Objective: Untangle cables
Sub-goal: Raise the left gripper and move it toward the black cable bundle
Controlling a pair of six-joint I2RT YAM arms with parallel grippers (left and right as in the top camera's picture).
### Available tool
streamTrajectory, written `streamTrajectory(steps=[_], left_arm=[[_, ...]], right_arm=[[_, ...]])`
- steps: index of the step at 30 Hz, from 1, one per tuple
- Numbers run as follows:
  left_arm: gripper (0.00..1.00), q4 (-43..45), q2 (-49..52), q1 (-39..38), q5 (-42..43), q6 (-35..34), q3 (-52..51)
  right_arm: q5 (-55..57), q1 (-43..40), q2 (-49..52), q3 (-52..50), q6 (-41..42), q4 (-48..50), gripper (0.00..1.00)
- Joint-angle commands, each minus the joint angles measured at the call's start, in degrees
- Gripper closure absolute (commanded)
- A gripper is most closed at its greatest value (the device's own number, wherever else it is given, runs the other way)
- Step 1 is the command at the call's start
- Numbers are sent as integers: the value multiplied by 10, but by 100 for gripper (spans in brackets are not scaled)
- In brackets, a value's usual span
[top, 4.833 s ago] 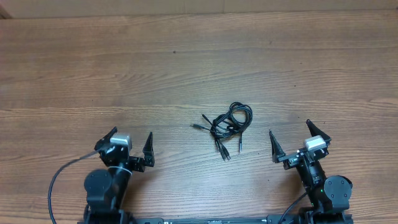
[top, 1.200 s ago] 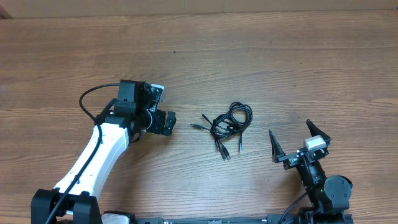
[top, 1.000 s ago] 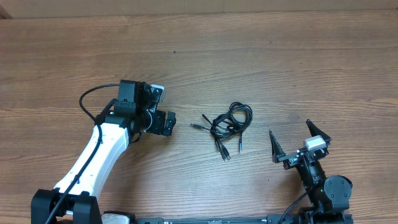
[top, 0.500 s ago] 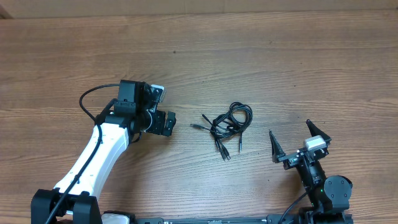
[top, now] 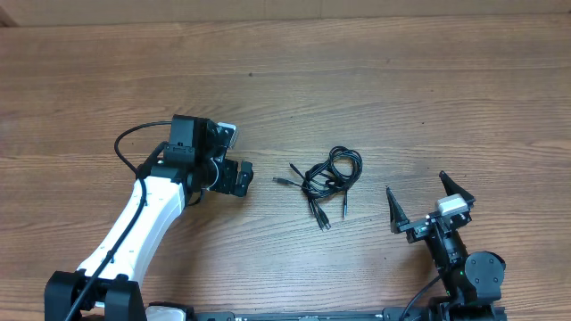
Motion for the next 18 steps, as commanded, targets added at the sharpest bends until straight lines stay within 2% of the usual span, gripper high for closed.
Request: streamTrajectory(steps=[1, 18], left_arm=[[0, 0, 5, -1, 11, 12, 15], [1, 9, 5, -1, 11, 12, 15]], right_arm=[[6, -2, -5, -3, 0, 2, 0], [6, -2, -5, -3, 0, 2, 0]])
